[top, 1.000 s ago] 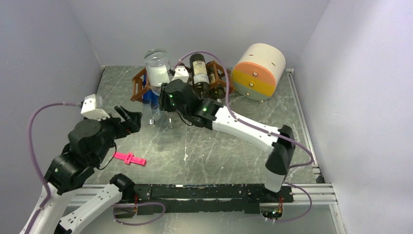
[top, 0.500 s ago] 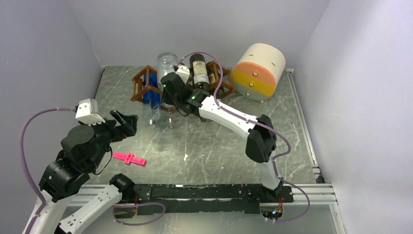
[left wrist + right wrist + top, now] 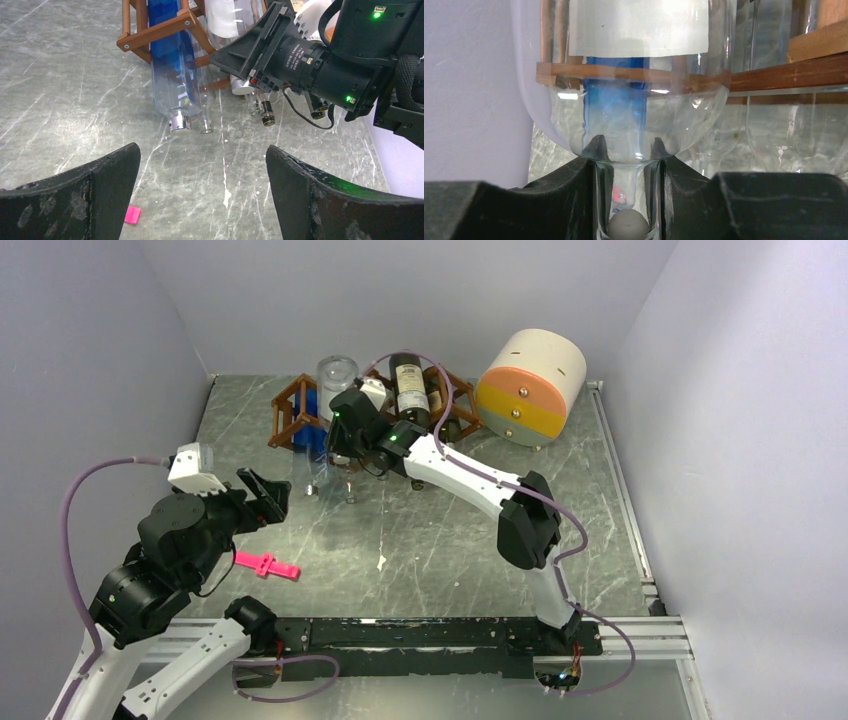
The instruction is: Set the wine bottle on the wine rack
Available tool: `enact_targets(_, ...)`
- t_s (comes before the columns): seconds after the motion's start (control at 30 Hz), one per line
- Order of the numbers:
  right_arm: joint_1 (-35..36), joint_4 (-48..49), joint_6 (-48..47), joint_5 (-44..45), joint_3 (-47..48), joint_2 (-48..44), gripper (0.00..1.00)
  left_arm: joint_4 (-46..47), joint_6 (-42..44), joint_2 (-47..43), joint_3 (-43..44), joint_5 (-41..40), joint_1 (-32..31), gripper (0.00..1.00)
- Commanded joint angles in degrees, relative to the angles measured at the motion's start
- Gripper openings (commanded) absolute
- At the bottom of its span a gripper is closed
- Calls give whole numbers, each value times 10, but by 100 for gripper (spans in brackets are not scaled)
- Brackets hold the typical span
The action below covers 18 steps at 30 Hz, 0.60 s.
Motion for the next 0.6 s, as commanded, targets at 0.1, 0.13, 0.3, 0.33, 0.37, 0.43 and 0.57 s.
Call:
enact_targets(0.1, -4, 70, -2, 6, 57, -1, 33, 8, 10, 8, -12, 22, -2, 100)
enact_targets(0.13, -4, 72, -1, 8, 51, -5, 42, 7, 10, 11, -12, 21, -2, 100)
enact_targets(0.3, -3, 96, 4, 18, 2, -29, 63, 0, 12, 23, -10, 18, -2, 100)
enact_targets(0.33, -4, 94, 4, 19, 0, -29, 65, -1, 13, 25, -9, 18, -2, 100)
enact_targets(0.37, -4, 93, 3, 19, -5, -29, 65, -1, 15, 28, -8, 18, -2, 100)
enact_targets(0.43, -3, 93, 2, 19, -16, -49, 67, 0, 17, 31, -6, 20, -2, 100)
enact_targets(0.57, -3, 102, 3, 29, -59, -82, 72, -4, 20, 39, 1, 18, -2, 100)
